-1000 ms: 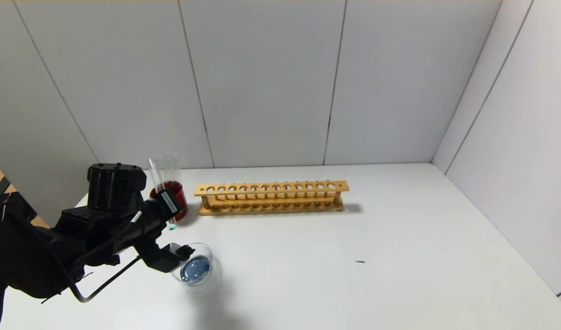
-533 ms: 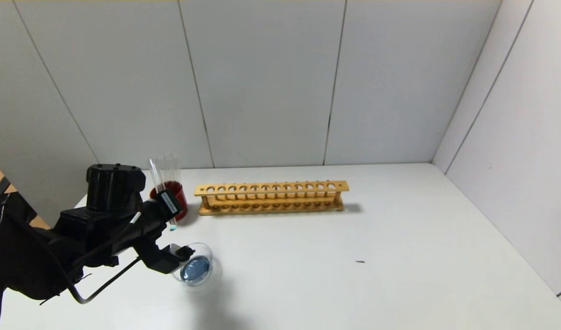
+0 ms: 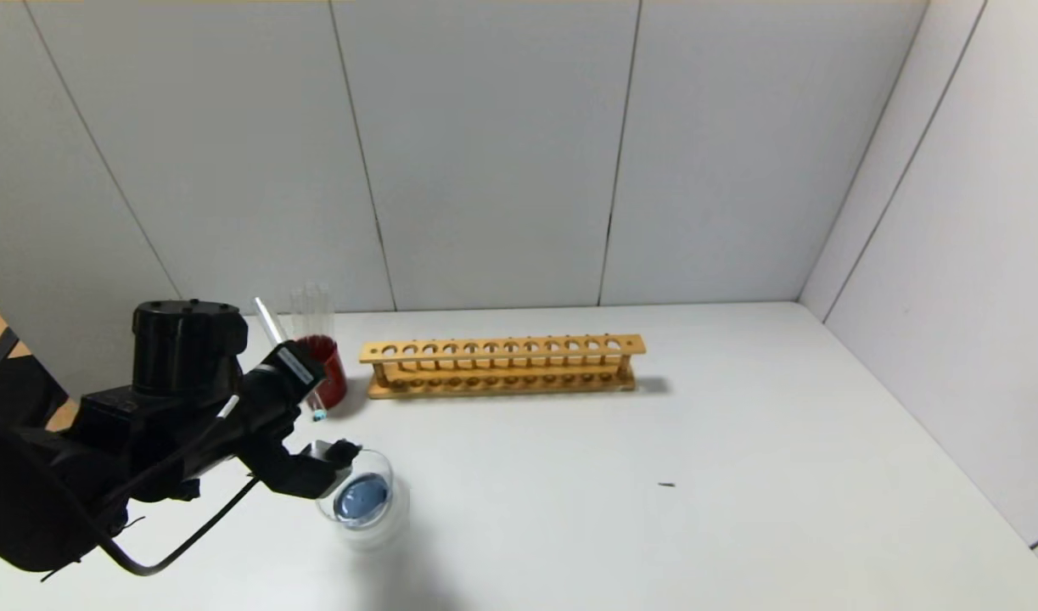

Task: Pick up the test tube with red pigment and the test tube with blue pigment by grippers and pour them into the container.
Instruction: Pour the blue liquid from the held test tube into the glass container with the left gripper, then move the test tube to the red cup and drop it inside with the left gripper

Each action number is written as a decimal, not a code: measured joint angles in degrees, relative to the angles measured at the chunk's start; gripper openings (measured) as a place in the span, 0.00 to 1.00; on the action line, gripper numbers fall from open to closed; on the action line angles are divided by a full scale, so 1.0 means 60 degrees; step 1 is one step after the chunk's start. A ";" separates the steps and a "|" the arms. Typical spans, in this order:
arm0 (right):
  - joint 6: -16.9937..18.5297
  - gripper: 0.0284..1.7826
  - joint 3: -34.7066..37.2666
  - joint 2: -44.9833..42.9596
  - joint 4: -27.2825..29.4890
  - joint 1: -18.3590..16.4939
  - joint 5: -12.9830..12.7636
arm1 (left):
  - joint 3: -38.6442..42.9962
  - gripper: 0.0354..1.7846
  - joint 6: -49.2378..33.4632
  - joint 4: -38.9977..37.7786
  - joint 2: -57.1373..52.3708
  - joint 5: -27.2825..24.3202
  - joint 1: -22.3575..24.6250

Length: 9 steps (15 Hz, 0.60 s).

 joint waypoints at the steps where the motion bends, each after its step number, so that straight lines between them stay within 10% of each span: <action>1: 0.0000 0.98 0.0000 0.0000 0.0004 0.0000 0.0000 | 0.0189 0.17 -0.0991 0.0008 -0.0280 0.0061 -0.0004; 9: 0.0000 0.98 0.0000 0.0000 0.0004 0.0000 0.0004 | 0.1329 0.17 -1.0460 0.0849 -0.3206 0.1971 0.0028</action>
